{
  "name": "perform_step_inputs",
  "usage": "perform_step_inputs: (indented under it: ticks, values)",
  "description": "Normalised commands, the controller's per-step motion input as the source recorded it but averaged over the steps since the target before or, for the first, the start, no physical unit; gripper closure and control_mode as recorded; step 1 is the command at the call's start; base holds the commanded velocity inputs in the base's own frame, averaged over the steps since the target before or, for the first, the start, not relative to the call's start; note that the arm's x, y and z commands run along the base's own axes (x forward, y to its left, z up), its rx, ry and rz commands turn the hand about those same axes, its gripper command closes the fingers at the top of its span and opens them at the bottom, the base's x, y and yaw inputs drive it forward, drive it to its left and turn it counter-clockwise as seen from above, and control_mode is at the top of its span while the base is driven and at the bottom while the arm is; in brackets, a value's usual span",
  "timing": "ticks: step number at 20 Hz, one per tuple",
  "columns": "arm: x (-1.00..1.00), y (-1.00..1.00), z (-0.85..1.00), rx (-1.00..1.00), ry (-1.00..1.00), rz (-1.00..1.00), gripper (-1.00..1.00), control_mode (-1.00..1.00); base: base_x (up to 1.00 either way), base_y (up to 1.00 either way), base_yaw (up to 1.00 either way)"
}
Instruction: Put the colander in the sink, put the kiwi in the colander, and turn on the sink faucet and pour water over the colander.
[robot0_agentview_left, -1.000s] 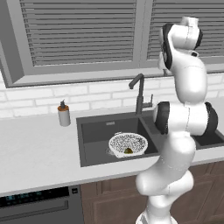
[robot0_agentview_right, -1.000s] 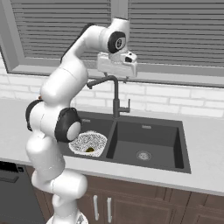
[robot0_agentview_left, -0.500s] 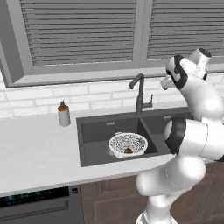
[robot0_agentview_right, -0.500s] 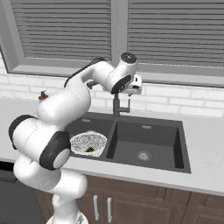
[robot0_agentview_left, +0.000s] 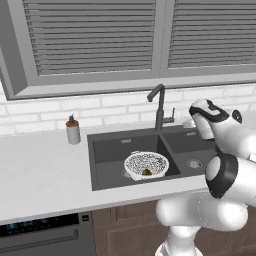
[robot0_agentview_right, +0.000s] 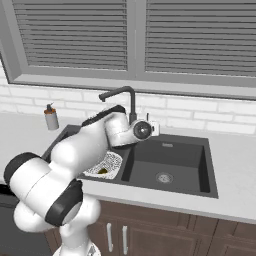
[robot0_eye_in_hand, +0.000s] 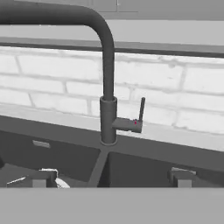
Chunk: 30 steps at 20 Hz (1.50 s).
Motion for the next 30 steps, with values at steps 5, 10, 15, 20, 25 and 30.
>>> perform_step_inputs:
  ticks: [5,10,15,20,25,30]
  values:
    - [0.24,-0.07,-0.28,0.08,-0.21,0.0,-1.0,-1.0,0.0,0.0,0.0]
    - [0.4,0.0,-0.01,0.07,-0.06,0.0,-1.0,-1.0,0.0,0.0,0.0]
    - [0.28,-0.11,0.0,0.07,0.0,0.0,-1.0,-1.0,0.0,0.0,0.0]
    - [0.17,-0.18,0.0,0.06,0.0,0.0,-1.0,-1.0,0.0,0.0,0.0]
    - [0.1,-0.05,0.0,0.01,0.0,0.0,-1.0,-1.0,0.0,0.0,0.0]
    - [0.14,-0.02,0.0,0.01,0.0,0.0,-1.0,-1.0,0.0,0.0,0.0]
